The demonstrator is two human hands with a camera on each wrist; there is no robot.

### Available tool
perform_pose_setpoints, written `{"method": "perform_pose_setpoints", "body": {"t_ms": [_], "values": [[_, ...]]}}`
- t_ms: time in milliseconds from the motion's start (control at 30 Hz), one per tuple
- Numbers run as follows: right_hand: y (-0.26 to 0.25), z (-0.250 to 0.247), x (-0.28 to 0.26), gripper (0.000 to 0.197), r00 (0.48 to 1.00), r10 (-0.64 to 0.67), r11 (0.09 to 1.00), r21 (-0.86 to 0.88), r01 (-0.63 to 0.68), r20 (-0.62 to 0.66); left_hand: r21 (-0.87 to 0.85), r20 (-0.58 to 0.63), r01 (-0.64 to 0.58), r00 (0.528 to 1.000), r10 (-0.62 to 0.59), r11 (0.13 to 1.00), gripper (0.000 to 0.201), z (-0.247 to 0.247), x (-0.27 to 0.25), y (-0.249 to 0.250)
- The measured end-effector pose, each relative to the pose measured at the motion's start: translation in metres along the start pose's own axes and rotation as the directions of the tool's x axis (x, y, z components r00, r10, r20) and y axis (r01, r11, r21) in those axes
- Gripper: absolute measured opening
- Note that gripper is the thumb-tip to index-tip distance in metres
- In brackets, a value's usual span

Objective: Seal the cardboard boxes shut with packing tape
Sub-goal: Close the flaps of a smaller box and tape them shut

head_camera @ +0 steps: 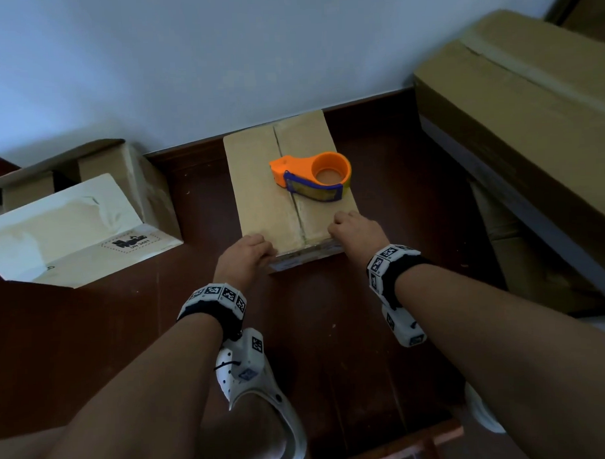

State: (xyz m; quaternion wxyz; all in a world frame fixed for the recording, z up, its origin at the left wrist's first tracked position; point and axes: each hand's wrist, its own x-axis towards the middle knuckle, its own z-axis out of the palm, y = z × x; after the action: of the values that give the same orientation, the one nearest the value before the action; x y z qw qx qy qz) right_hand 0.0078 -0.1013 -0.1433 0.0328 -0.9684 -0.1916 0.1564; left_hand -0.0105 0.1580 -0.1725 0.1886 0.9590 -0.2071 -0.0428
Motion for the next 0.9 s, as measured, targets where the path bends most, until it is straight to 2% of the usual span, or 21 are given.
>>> {"method": "perform_pose_setpoints", "body": {"t_ms": [100, 167, 200, 233, 267, 300, 333, 367, 400, 467, 533, 600, 633, 700, 733, 767, 800, 867, 900], "values": [[0.005, 0.000, 0.001, 0.017, 1.000, -0.004, 0.999, 0.055, 0.002, 0.030, -0.023, 0.025, -0.006, 1.000, 0.007, 1.000, 0.008, -0.001, 0.003, -0.002], [0.010, -0.001, -0.001, 0.019, 0.999, -0.021, 0.996, 0.085, 0.018, 0.039, -0.060, 0.014, 0.037, 0.999, -0.037, 0.997, 0.014, 0.000, 0.004, -0.005], [0.011, -0.001, -0.001, 0.020, 0.999, -0.027, 0.996, 0.086, 0.023, 0.048, -0.120, -0.010, 0.125, 0.992, -0.127, 0.985, 0.018, 0.002, 0.003, -0.008], [0.010, -0.003, -0.001, 0.021, 0.998, -0.035, 0.997, 0.076, 0.031, 0.055, -0.219, -0.034, 0.254, 0.963, -0.268, 0.942, 0.022, 0.001, 0.001, -0.011], [0.009, -0.003, -0.001, 0.021, 0.997, -0.042, 0.997, 0.061, 0.039, 0.061, -0.351, -0.023, 0.400, 0.900, -0.435, 0.846, 0.024, 0.000, -0.003, -0.012], [0.007, -0.004, -0.001, 0.021, 0.997, -0.039, 0.998, 0.049, 0.036, 0.070, -0.477, 0.042, 0.520, 0.819, -0.573, 0.708, 0.025, 0.000, -0.007, -0.014], [0.006, -0.004, 0.000, 0.020, 0.997, -0.028, 0.999, 0.041, 0.025, 0.074, -0.567, 0.129, 0.594, 0.748, -0.651, 0.571, 0.025, 0.002, -0.010, -0.014], [0.003, -0.004, 0.000, 0.019, 0.997, -0.012, 0.999, 0.035, 0.009, 0.079, -0.630, 0.199, 0.624, 0.705, -0.681, 0.462, 0.024, 0.003, -0.012, -0.013], [0.001, -0.003, -0.001, 0.019, 0.996, 0.006, 0.999, 0.033, -0.009, 0.084, -0.670, 0.229, 0.626, 0.686, -0.690, 0.400, 0.023, 0.005, -0.014, -0.012], [-0.001, -0.001, -0.003, 0.019, 0.994, 0.028, 0.999, 0.037, -0.032, 0.103, -0.683, 0.227, 0.622, 0.679, -0.698, 0.384, 0.022, 0.010, -0.015, -0.015], [-0.002, -0.004, -0.007, 0.021, 0.990, 0.024, 0.999, 0.038, -0.029, 0.139, -0.641, 0.219, 0.638, 0.685, -0.695, 0.427, 0.025, 0.013, -0.013, -0.021], [0.001, -0.013, -0.008, 0.027, 0.990, 0.005, 0.998, 0.065, -0.015, 0.142, -0.638, 0.278, 0.653, 0.690, -0.668, 0.409, 0.028, 0.011, -0.008, -0.026], [0.003, -0.021, -0.007, 0.030, 0.996, -0.008, 0.995, 0.095, -0.001, 0.091, -0.670, 0.306, 0.644, 0.693, -0.653, 0.370, 0.030, 0.011, -0.005, -0.030], [0.006, -0.038, -0.001, 0.032, 0.989, -0.042, 0.988, 0.138, 0.062, -0.143, -0.771, 0.345, 0.595, 0.688, -0.638, 0.225, 0.035, 0.007, 0.004, -0.034], [0.008, -0.046, 0.006, 0.032, 0.966, -0.056, 0.987, 0.131, 0.091, -0.253, -0.807, 0.352, 0.574, 0.658, -0.665, 0.141, 0.037, 0.010, 0.007, -0.041], [0.009, -0.054, 0.013, 0.032, 0.941, -0.057, 0.989, 0.110, 0.099, -0.332, -0.815, 0.364, 0.575, 0.604, -0.709, 0.072, 0.041, 0.009, 0.009, -0.043], [0.010, -0.060, 0.022, 0.031, 0.928, -0.042, 0.992, 0.091, 0.081, -0.369, -0.759, 0.396, 0.648, 0.533, -0.748, 0.059, 0.048, 0.008, 0.009, -0.048], [0.010, -0.069, 0.037, 0.033, 0.953, 0.012, 0.993, 0.116, 0.024, -0.302, -0.519, 0.527, 0.850, 0.396, -0.752, 0.084, 0.072, 0.010, 0.000, -0.056], [0.009, -0.070, 0.044, 0.034, 0.973, 0.019, 0.989, 0.144, 0.015, -0.229, -0.449, 0.610, 0.892, 0.348, -0.712, 0.052, 0.083, 0.012, -0.003, -0.058]]}}
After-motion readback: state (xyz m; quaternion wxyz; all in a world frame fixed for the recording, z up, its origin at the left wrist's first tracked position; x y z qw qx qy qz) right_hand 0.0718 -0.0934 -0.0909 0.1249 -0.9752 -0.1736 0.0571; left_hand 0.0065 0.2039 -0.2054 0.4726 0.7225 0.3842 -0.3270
